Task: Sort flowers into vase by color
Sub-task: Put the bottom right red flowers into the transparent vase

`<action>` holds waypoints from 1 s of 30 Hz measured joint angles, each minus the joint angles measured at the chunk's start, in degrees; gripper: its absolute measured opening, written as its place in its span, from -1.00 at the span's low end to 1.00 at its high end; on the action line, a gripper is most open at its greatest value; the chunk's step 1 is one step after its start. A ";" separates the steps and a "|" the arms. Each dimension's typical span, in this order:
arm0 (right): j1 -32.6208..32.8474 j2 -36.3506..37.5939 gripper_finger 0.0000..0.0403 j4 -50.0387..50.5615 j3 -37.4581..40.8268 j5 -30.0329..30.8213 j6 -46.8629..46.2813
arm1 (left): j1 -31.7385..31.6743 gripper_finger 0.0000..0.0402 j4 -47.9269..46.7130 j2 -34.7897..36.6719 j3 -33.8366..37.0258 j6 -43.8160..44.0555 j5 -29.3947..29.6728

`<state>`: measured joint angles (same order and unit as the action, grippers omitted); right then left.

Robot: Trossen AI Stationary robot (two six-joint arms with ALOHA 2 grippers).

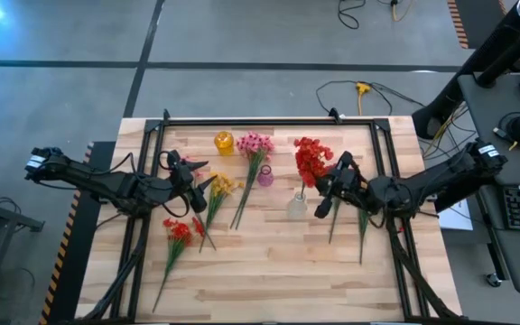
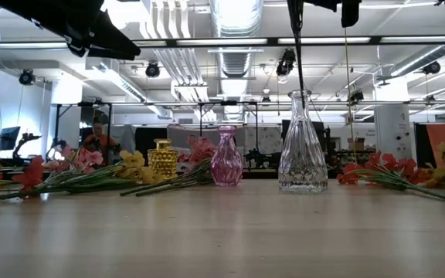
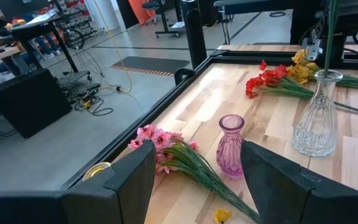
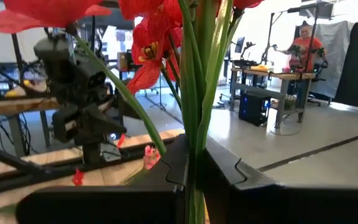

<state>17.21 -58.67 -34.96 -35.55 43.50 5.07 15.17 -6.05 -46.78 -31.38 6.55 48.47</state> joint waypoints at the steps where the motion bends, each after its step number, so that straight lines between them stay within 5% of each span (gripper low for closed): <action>1: 0.00 -0.58 -0.90 -0.04 0.00 0.01 -0.07 | -0.01 0.08 -0.01 0.00 0.00 0.00 0.00; 30: 0.00 -6.04 -0.90 0.60 0.07 0.01 -0.60 | -0.01 0.08 -0.04 0.00 0.00 0.00 0.00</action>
<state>17.21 -64.71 -34.36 -35.48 43.51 4.47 15.17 -6.09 -46.78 -31.38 6.55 48.47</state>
